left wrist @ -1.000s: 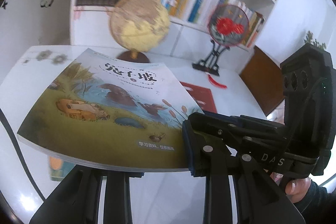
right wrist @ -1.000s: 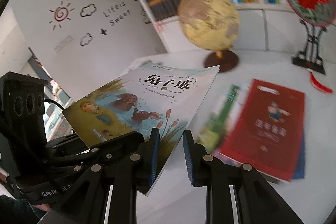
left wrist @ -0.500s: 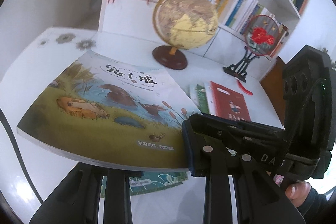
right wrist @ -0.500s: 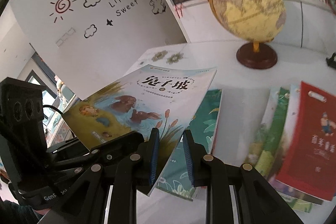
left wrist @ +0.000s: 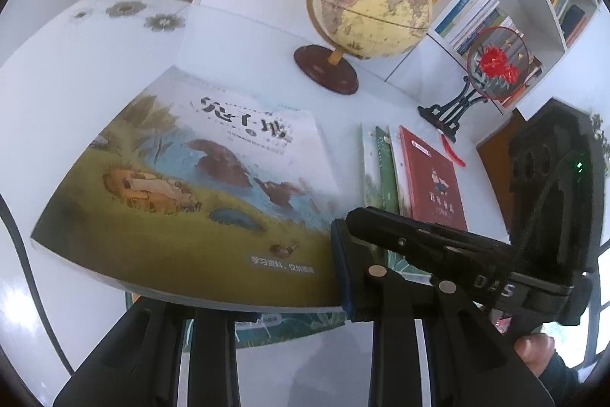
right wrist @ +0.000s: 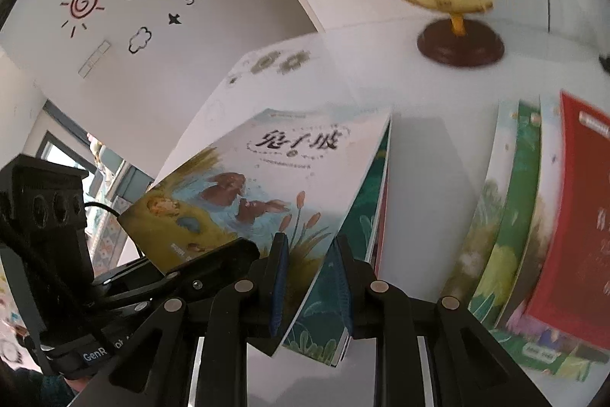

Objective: Organize books

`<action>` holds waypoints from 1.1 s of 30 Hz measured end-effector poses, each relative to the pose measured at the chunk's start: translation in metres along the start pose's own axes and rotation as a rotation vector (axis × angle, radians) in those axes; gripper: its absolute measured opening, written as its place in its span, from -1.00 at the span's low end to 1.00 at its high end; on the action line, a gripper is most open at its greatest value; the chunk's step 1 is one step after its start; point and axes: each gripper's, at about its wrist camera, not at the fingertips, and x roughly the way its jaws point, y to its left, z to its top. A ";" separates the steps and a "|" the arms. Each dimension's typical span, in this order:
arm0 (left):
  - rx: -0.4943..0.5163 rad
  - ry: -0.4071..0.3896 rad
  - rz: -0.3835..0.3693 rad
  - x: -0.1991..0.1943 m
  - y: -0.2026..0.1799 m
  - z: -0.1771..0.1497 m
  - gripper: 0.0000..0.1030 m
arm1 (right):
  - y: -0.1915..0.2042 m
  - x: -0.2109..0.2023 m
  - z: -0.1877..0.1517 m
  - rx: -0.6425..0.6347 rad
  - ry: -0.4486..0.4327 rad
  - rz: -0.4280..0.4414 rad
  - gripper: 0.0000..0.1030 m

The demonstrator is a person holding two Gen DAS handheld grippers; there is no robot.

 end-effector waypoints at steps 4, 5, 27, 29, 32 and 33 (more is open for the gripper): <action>-0.036 0.052 0.007 0.005 0.007 -0.009 -0.47 | -0.009 0.002 -0.004 0.031 0.002 -0.011 -0.55; -0.045 0.064 0.011 0.007 0.009 -0.012 -0.47 | -0.012 0.004 -0.006 0.044 0.009 0.003 -0.55; 0.080 0.124 0.248 -0.056 -0.006 -0.054 -0.29 | 0.018 -0.034 -0.029 -0.004 -0.055 -0.151 -0.55; 0.088 0.097 0.221 -0.063 -0.016 -0.051 -0.29 | 0.023 -0.048 -0.032 -0.013 -0.071 -0.168 -0.55; 0.106 0.075 0.182 -0.069 -0.033 -0.037 -0.29 | 0.031 -0.070 -0.036 -0.024 -0.098 -0.192 -0.55; 0.118 0.065 0.161 -0.071 -0.040 -0.032 -0.29 | 0.033 -0.077 -0.037 -0.024 -0.107 -0.202 -0.55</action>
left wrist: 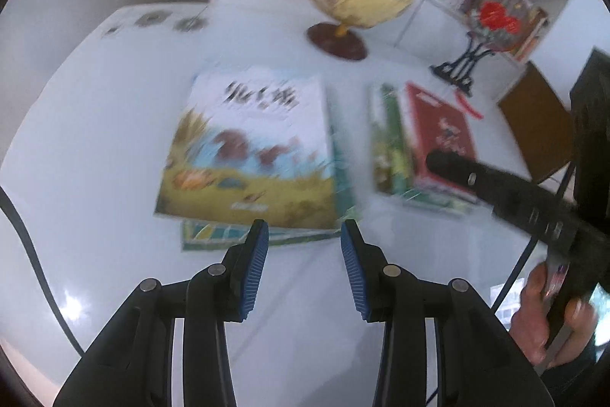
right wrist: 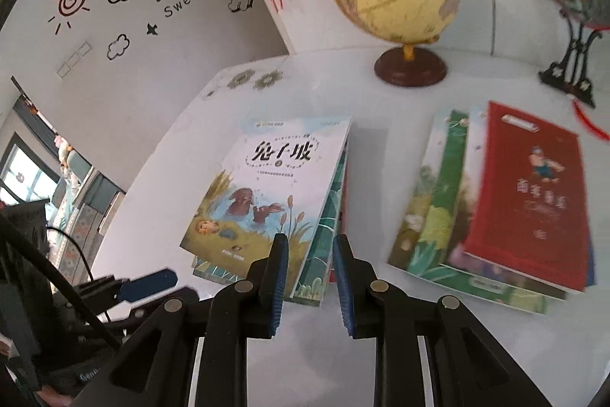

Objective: Organize books

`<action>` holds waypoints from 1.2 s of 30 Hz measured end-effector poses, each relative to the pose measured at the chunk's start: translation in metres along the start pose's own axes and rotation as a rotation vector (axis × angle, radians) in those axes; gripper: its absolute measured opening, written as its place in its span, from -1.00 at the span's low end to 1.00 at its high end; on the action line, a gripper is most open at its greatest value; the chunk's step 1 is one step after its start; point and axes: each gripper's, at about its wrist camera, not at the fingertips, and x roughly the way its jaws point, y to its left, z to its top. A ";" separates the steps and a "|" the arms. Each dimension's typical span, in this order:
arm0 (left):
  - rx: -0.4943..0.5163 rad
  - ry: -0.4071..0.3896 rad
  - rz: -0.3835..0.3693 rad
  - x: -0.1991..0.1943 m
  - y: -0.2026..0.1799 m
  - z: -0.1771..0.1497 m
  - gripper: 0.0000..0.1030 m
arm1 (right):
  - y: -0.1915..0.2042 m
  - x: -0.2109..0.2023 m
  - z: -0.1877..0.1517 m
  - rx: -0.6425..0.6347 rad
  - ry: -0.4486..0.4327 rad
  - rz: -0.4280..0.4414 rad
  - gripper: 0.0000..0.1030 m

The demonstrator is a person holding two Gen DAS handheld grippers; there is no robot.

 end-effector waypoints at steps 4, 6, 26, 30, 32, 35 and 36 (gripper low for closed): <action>0.058 -0.044 -0.040 -0.010 -0.033 0.017 -0.29 | -0.002 -0.028 -0.002 0.010 -0.030 -0.043 -0.55; 0.081 -0.054 -0.052 -0.010 -0.047 0.022 -0.29 | -0.009 -0.044 -0.002 0.023 -0.044 -0.058 -0.55; 0.107 0.048 -0.277 0.063 -0.164 0.085 -0.29 | -0.166 -0.151 0.002 0.291 -0.169 -0.150 -0.01; 0.052 0.099 -0.300 0.101 -0.168 0.087 -0.29 | -0.199 -0.136 -0.002 0.329 -0.139 -0.098 0.00; 0.043 0.120 -0.276 0.119 -0.170 0.086 -0.29 | -0.217 -0.119 -0.003 0.356 -0.101 -0.065 0.00; 0.018 0.149 -0.264 0.147 -0.168 0.083 -0.29 | -0.237 -0.095 -0.006 0.370 -0.049 -0.071 0.00; 0.016 0.152 -0.254 0.154 -0.168 0.083 -0.29 | -0.243 -0.089 -0.007 0.370 -0.038 -0.072 0.00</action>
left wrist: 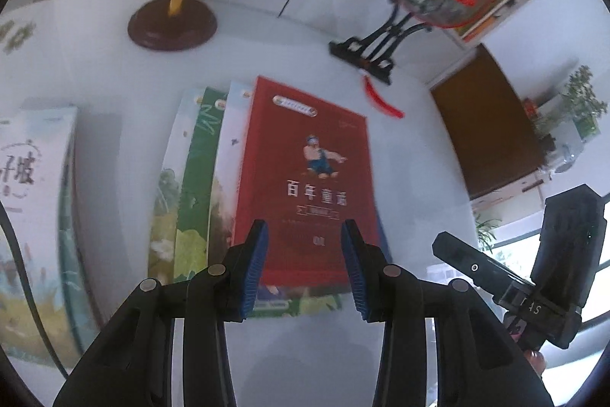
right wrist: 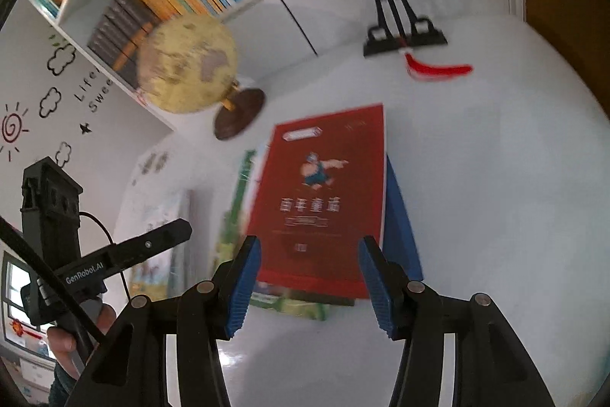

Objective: Organize books

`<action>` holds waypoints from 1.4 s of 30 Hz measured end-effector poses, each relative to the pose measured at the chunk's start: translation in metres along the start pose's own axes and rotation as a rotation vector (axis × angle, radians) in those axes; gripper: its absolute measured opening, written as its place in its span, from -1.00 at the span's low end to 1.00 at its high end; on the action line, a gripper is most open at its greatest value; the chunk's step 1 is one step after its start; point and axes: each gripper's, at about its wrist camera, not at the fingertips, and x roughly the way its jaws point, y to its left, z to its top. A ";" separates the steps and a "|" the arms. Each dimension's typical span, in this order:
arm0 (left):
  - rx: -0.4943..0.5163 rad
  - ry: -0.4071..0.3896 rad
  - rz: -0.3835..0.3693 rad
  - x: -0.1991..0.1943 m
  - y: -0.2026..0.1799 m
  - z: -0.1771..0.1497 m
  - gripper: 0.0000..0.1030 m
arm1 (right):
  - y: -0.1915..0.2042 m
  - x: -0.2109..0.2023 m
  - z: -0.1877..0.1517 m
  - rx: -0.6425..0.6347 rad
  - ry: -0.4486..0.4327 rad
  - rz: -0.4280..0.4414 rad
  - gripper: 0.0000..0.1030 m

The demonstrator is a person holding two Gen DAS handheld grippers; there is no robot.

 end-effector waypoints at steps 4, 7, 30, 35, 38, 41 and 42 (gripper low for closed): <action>-0.006 0.017 0.063 0.025 0.010 0.001 -0.29 | -0.019 0.025 0.005 0.020 0.036 0.011 0.00; -0.029 0.019 0.083 0.037 0.017 0.000 -0.29 | -0.029 0.047 0.009 0.024 0.068 0.001 0.00; -0.055 0.021 0.066 0.060 0.022 -0.004 -0.10 | -0.040 0.101 0.019 -0.043 0.149 -0.027 0.00; -0.032 0.024 0.070 0.059 0.015 -0.011 -0.08 | -0.041 0.101 0.020 -0.063 0.142 -0.050 0.01; -0.051 0.033 0.074 0.055 0.014 -0.015 -0.08 | -0.039 0.101 0.017 -0.074 0.150 -0.061 0.01; -0.057 0.039 0.079 0.049 0.015 -0.025 -0.08 | -0.039 0.098 0.013 -0.061 0.164 -0.049 0.03; -0.061 0.040 0.079 0.047 0.015 -0.029 -0.08 | -0.038 0.096 0.011 -0.064 0.167 -0.045 0.03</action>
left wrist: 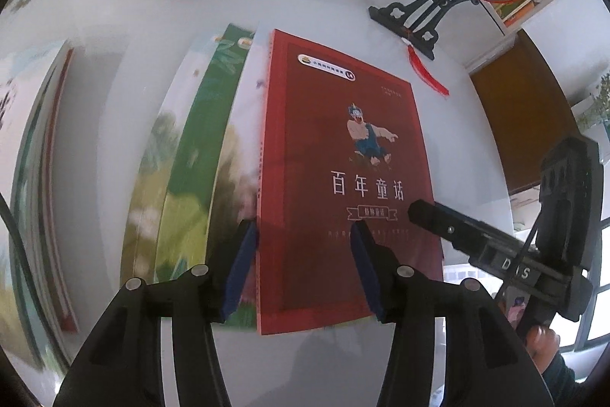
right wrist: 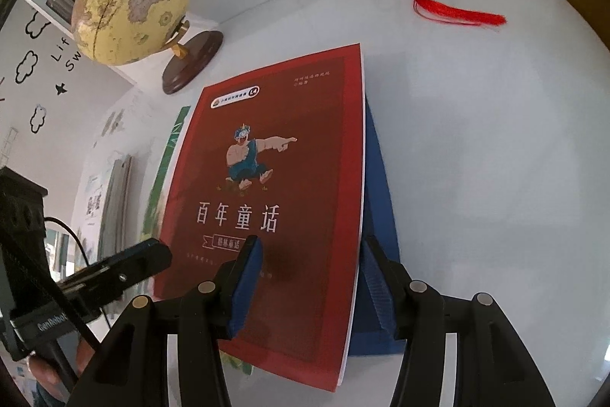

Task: Organize books
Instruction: 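Close the right tool on the red book's edge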

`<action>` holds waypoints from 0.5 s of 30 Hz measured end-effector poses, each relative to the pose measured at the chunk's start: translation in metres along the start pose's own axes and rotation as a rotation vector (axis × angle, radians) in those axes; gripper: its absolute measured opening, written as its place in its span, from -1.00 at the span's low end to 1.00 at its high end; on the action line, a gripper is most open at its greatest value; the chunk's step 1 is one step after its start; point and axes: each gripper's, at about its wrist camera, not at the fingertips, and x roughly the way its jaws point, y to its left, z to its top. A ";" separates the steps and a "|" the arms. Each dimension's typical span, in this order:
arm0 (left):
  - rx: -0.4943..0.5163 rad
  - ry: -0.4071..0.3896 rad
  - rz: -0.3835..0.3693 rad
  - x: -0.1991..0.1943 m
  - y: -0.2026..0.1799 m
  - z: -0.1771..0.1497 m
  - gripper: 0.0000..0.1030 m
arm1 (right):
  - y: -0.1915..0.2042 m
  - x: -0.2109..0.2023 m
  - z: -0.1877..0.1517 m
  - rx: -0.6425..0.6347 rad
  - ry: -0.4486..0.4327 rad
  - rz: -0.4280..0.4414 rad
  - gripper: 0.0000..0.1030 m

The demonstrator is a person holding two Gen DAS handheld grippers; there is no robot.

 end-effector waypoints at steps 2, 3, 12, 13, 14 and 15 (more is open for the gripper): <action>-0.009 0.002 0.007 -0.007 0.003 -0.012 -0.08 | 0.006 -0.002 -0.007 -0.020 0.008 -0.003 0.03; -0.013 0.003 0.014 -0.010 0.005 -0.018 -0.08 | 0.009 -0.003 -0.010 -0.027 0.011 -0.005 0.03; -0.082 0.037 0.001 -0.026 0.027 -0.052 -0.08 | 0.031 -0.009 -0.049 -0.063 0.045 0.026 0.03; -0.092 0.034 0.013 -0.027 0.031 -0.055 -0.08 | 0.029 -0.010 -0.052 -0.052 0.057 0.043 0.03; -0.103 0.027 0.018 -0.028 0.034 -0.056 -0.08 | 0.027 -0.010 -0.055 -0.039 0.068 0.050 0.03; -0.115 0.024 0.011 -0.029 0.037 -0.057 -0.08 | 0.025 -0.011 -0.058 -0.029 0.073 0.050 0.03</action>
